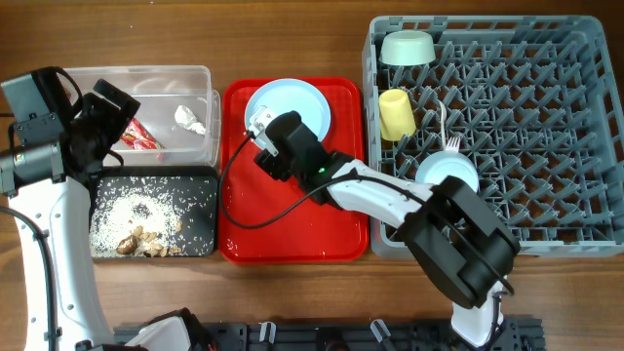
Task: Sort waste into correct bins and load items into the dishwasher rack
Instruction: 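Grip the light-blue plate edge with the right gripper and lift it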
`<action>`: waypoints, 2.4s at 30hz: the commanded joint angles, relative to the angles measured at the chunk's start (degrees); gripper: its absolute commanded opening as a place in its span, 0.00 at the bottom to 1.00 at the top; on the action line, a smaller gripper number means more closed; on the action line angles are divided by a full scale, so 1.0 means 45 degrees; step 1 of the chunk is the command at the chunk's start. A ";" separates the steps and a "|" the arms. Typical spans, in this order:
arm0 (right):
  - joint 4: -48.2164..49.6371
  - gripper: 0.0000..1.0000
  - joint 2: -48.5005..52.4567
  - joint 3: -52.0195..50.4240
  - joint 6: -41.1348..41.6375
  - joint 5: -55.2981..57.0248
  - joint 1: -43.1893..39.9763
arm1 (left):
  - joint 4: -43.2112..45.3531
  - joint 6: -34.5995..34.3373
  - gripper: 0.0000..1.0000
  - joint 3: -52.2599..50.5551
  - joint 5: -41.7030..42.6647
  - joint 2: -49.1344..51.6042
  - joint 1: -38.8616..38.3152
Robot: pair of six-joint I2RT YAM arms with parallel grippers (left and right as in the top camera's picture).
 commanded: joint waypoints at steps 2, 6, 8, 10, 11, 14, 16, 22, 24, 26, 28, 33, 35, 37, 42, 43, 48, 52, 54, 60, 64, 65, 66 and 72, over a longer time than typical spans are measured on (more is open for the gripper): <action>0.0452 0.74 0.0641 0.0131 -0.0350 -0.0223 -0.0136 | 0.0005 0.0209 1.00 0.0107 0.0063 -0.0083 0.0058; 0.0704 0.66 0.1122 0.0131 -0.0865 -0.0568 -0.0189 | 0.0005 0.0209 1.00 0.0107 0.0063 -0.0083 0.0058; 0.0724 0.60 0.1161 0.0131 -0.1020 -0.0704 -0.0189 | 0.0005 0.0209 1.00 0.0107 0.0063 -0.0083 0.0058; 0.0719 0.56 0.1161 0.0131 -0.1020 -0.0704 -0.0189 | 0.0005 0.0209 1.00 0.0107 0.0063 -0.0083 0.0058; 0.0690 0.50 0.1161 0.0131 -0.1001 -0.0719 -0.0185 | 0.0005 0.0209 1.00 0.0107 0.0063 -0.0083 0.0058; 0.0534 0.38 0.1151 0.0131 -0.0957 -0.1287 -0.0160 | 0.0005 0.0209 1.00 0.0107 0.0063 -0.0083 0.0058; 0.0457 0.34 0.1083 0.0131 -0.0733 -0.1326 -0.0155 | 0.0005 0.0209 1.00 0.0107 0.0063 -0.0083 0.0058; -0.0661 0.10 -0.0199 0.0136 0.0685 -0.2079 -0.0005 | 0.0005 0.0209 1.00 0.0107 0.0063 -0.0083 0.0058; -0.1035 0.04 -0.1039 0.0136 0.1161 -0.2074 -0.0010 | 0.0005 0.0209 1.00 0.0107 0.0063 -0.0083 0.0058; -0.1171 0.04 -0.1889 0.0136 0.1617 -0.2084 -0.0005 | 0.0005 0.0209 1.00 0.0107 0.0063 -0.0083 0.0058; -0.1185 0.04 -0.3113 0.0136 0.2555 -0.2268 -0.0024 | 0.0005 0.0209 1.00 0.0107 0.0063 -0.0083 0.0058; -0.1472 0.04 -0.6815 0.0136 0.4886 -0.3798 -0.1146 | 0.0005 0.0204 1.00 0.0107 0.0063 -0.0083 0.0058; -0.1943 0.04 -0.7980 0.0136 0.5931 -0.4303 -0.2186 | 0.0005 0.0209 1.00 0.0107 0.0063 -0.0083 0.0058; -0.2385 0.04 -0.8927 0.0136 0.7101 -0.5780 -0.4192 | 0.0005 0.0209 1.00 0.0107 0.0063 -0.0083 0.0058; -0.2511 0.04 -0.8786 0.0107 0.9976 -1.0690 -0.9024 | 0.0005 0.0209 1.00 0.0107 0.0063 -0.0083 0.0058; -0.2511 0.04 -0.8519 0.0107 1.0613 -1.1652 -0.9918 | 0.0005 0.0209 1.00 0.0107 0.0063 -0.0083 0.0058; -0.2419 0.04 -0.6567 0.0097 1.2099 -1.4897 -1.2594 | 0.0005 0.0209 1.00 0.0107 0.0063 -0.0083 0.0058; -0.2259 0.04 -0.4852 0.0097 1.1992 -1.6640 -1.3289 | 0.0005 0.0209 1.00 0.0107 0.0063 -0.0083 0.0058; -0.2268 0.04 -0.4235 0.0097 1.1934 -1.6937 -1.3469 | 0.0005 0.0209 1.00 0.0107 0.0063 -0.0083 0.0058; -0.2123 0.44 -0.3716 0.0073 1.1477 -1.6587 -1.3721 | 0.0005 0.0204 1.00 0.0107 0.0063 -0.0083 0.0058; -0.2035 0.59 -0.3716 0.0073 1.1142 -1.5645 -1.4494 | 0.0005 0.0204 1.00 0.0107 0.0063 -0.0083 0.0058; -0.2025 0.67 -0.3716 0.0073 1.0860 -1.5533 -1.4702 | 0.0005 0.0209 1.00 0.0107 0.0063 -0.0083 0.0058; -0.2030 0.70 -0.3716 0.0073 1.0618 -1.5548 -1.4863 | 0.0005 0.0209 1.00 0.0107 0.0063 -0.0083 0.0058; -0.2404 0.59 -0.4498 0.0078 0.8752 -1.5140 -1.5164 | 0.0000 0.0209 1.00 0.0107 0.0063 -0.0083 0.0058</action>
